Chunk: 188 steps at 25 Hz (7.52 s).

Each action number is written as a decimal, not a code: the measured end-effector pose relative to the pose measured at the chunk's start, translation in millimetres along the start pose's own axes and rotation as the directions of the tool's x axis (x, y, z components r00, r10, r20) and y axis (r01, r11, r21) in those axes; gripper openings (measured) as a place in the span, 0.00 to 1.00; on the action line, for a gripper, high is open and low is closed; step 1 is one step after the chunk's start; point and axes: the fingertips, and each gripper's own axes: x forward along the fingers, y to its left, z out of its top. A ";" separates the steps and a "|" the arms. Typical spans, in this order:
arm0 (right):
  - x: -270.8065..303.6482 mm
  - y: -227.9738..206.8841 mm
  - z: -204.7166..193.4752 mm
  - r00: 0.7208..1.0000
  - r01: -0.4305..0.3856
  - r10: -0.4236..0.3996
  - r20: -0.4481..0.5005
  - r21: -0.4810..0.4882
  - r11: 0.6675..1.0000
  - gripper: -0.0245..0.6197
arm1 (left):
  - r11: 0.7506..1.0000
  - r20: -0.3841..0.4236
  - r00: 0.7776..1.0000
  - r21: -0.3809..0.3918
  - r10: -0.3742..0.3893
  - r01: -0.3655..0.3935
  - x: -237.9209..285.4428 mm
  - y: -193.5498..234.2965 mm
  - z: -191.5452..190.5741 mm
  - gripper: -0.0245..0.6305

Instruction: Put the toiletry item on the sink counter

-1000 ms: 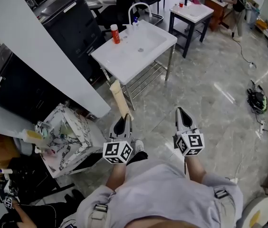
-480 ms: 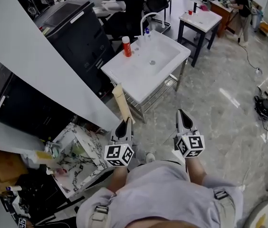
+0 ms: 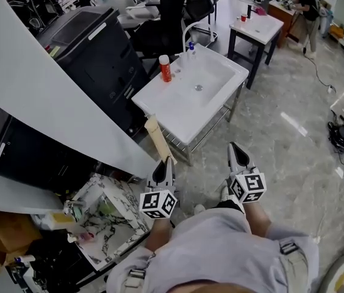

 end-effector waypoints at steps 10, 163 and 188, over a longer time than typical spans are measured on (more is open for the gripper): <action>47.9 -6.9 -3.0 0.996 -0.083 0.083 -0.008 0.000 0.997 0.05 | 0.998 0.021 0.998 -0.006 0.056 -0.056 26.2 9.8 -1.1 0.09; 470.8 -91.7 64.2 0.754 -0.640 0.637 -0.163 0.036 0.767 0.05 | 0.617 -0.608 0.634 -0.283 0.477 -0.735 318.5 173.7 -220.9 0.09; 468.0 -99.3 61.1 0.758 -0.631 0.628 -0.177 0.040 0.774 0.05 | 0.596 -0.658 0.615 -0.302 0.434 -0.744 319.3 174.0 -245.6 0.09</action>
